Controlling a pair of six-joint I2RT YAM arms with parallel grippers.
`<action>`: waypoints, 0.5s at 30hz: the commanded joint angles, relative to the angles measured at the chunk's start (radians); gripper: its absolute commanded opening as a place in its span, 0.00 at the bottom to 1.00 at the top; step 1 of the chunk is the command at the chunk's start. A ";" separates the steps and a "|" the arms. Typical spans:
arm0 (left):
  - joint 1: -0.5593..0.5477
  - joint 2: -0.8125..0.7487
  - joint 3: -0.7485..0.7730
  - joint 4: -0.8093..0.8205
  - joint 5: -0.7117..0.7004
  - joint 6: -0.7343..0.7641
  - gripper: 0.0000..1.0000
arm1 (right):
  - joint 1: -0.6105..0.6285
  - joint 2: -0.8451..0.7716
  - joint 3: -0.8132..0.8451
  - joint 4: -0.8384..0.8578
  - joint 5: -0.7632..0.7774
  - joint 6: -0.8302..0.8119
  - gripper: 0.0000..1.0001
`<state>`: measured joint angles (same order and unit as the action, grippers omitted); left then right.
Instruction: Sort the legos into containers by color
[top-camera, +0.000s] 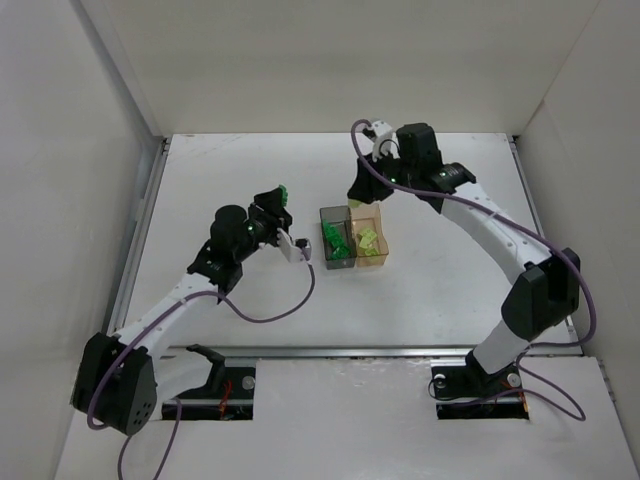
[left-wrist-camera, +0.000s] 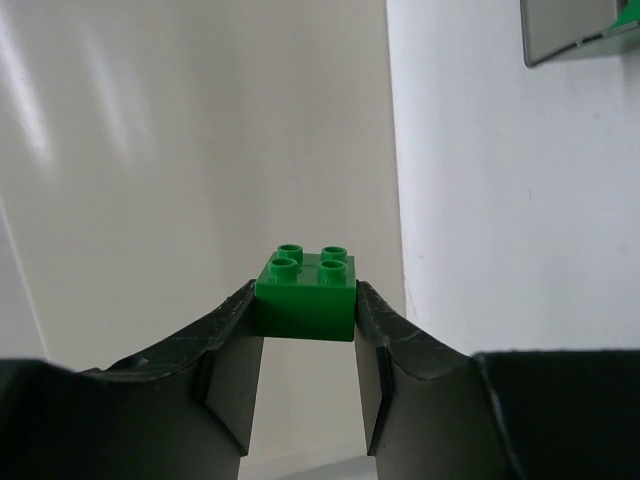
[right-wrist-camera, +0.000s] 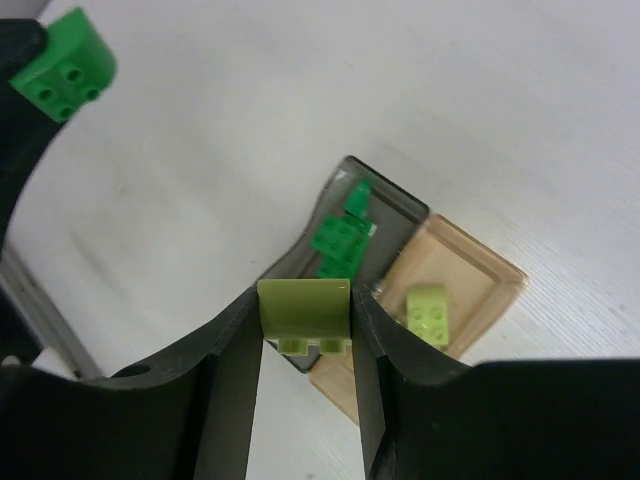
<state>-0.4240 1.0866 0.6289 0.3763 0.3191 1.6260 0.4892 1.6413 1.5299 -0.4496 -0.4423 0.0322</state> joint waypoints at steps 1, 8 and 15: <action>0.010 0.010 0.029 0.062 -0.060 -0.017 0.00 | -0.012 -0.063 -0.023 -0.043 0.099 -0.031 0.00; -0.025 0.044 0.130 -0.127 0.110 -0.154 0.00 | -0.021 0.050 -0.024 -0.106 0.376 0.058 0.00; -0.038 0.253 0.399 -0.481 0.353 -0.624 0.00 | -0.031 0.147 -0.011 -0.114 0.373 0.083 0.36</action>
<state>-0.4595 1.3228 0.9871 0.0193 0.5312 1.2457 0.4595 1.8061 1.5074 -0.5610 -0.1162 0.0872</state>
